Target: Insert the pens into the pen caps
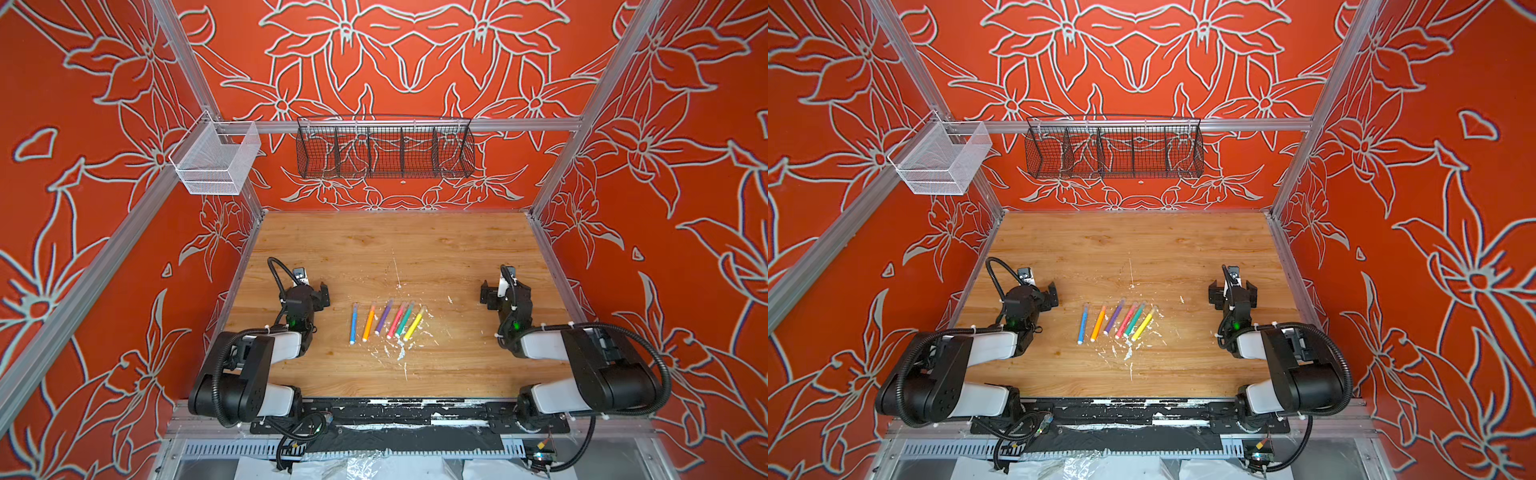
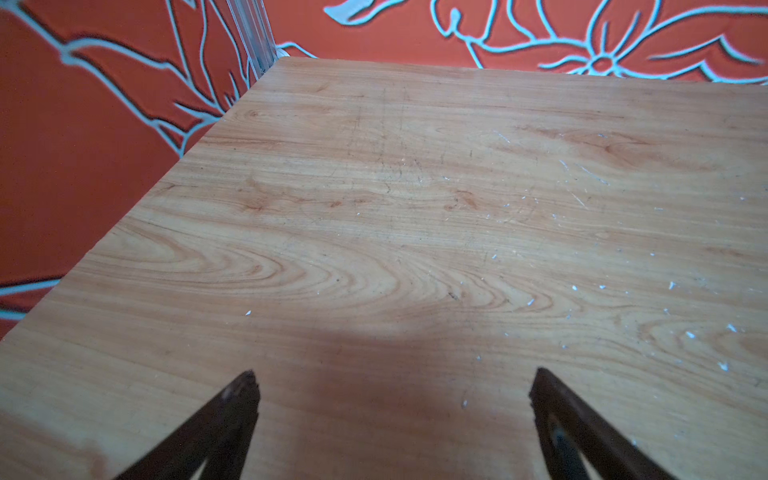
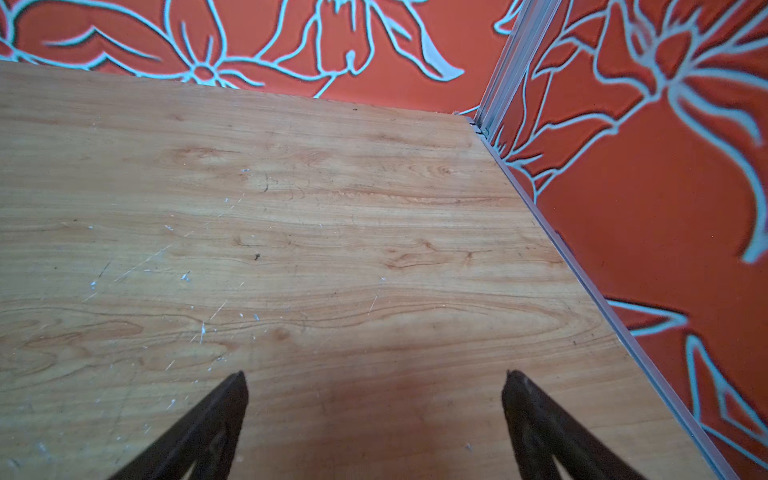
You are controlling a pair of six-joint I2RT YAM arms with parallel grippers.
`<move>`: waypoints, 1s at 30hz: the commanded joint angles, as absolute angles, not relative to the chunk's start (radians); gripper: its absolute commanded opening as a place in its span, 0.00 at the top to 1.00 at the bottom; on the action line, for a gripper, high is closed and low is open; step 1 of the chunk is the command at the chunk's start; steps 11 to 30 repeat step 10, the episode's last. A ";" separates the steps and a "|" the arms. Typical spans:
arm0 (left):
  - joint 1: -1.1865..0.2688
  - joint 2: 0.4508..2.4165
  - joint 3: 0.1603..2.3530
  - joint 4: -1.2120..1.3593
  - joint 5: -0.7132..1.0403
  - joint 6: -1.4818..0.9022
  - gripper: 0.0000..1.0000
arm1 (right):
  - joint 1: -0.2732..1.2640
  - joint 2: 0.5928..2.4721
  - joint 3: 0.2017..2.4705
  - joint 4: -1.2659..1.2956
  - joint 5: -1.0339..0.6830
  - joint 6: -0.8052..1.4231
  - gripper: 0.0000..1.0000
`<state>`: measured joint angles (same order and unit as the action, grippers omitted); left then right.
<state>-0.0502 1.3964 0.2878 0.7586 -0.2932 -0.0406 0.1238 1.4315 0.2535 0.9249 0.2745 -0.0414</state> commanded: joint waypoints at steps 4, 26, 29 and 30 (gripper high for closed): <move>-0.042 1.395 0.299 0.784 -0.287 -0.038 0.01 | 0.120 1.435 0.270 0.940 0.259 -0.037 0.02; -0.037 1.392 0.298 0.782 -0.281 -0.041 0.01 | 0.121 1.434 0.268 0.942 0.261 -0.035 0.02; -0.037 1.392 0.298 0.782 -0.281 -0.041 0.01 | 0.121 1.434 0.268 0.942 0.261 -0.035 0.02; -0.037 1.392 0.298 0.782 -0.281 -0.041 0.01 | 0.121 1.434 0.268 0.942 0.261 -0.035 0.02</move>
